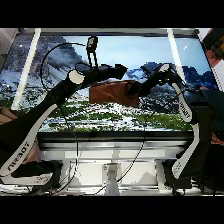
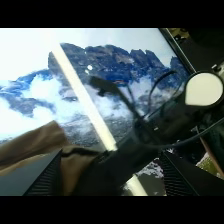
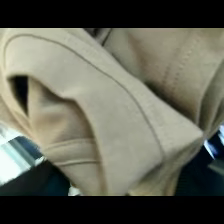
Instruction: Fold the clothes and pants, and hang the long-sleeved shirts on hangers.
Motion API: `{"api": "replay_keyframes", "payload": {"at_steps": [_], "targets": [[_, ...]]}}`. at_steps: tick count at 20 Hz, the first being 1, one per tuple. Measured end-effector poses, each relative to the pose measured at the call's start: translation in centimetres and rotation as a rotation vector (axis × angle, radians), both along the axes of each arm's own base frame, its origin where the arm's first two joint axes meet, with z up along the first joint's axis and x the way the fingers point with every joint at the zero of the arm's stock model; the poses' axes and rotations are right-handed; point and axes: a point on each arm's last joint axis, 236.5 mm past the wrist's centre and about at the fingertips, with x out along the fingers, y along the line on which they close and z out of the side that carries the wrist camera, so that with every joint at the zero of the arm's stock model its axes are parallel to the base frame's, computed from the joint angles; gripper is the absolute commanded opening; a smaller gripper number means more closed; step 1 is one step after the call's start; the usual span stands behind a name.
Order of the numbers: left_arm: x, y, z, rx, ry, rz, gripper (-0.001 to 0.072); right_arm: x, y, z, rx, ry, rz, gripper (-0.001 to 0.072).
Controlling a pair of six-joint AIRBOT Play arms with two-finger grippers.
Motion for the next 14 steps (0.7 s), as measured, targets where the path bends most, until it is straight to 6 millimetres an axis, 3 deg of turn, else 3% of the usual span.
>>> {"api": "replay_keyframes", "payload": {"at_steps": [1, 3, 5, 9, 12, 14], "targets": [[0.0, 0.0, 0.0, 0.0, 0.0, 0.0, 0.0705, 0.2, 0.9, -0.2, -0.004, -0.02, 0.007, 0.04], [0.0, 0.0, 0.0, 0.0, 0.0, 0.0, 0.0706, 0.3, 2.9, -0.4, -0.006, -0.056, 0.027, 0.0167], [0.0, 0.0, 0.0, 0.001, 0.0, 0.0, 0.0706, 0.4, 4.5, -0.6, -0.01, -0.086, 0.042, 0.0037], [0.6, 0.9, 0.3, -0.002, -0.004, 0.019, 0.0706, 2.1, 5.9, 0.9, -0.014, -0.177, 0.049, 0.0013], [1.7, 2.8, 1.3, -0.011, -0.021, 0.057, 0.0706, 4.8, 5.3, 4.6, 0.005, -0.278, 0.011, 0.0014], [2.5, 4.6, 2.4, -0.014, -0.042, 0.09, 0.0706, 6.8, 3.4, 7.7, 0.004, -0.356, -0.03, 0.0013]]}}
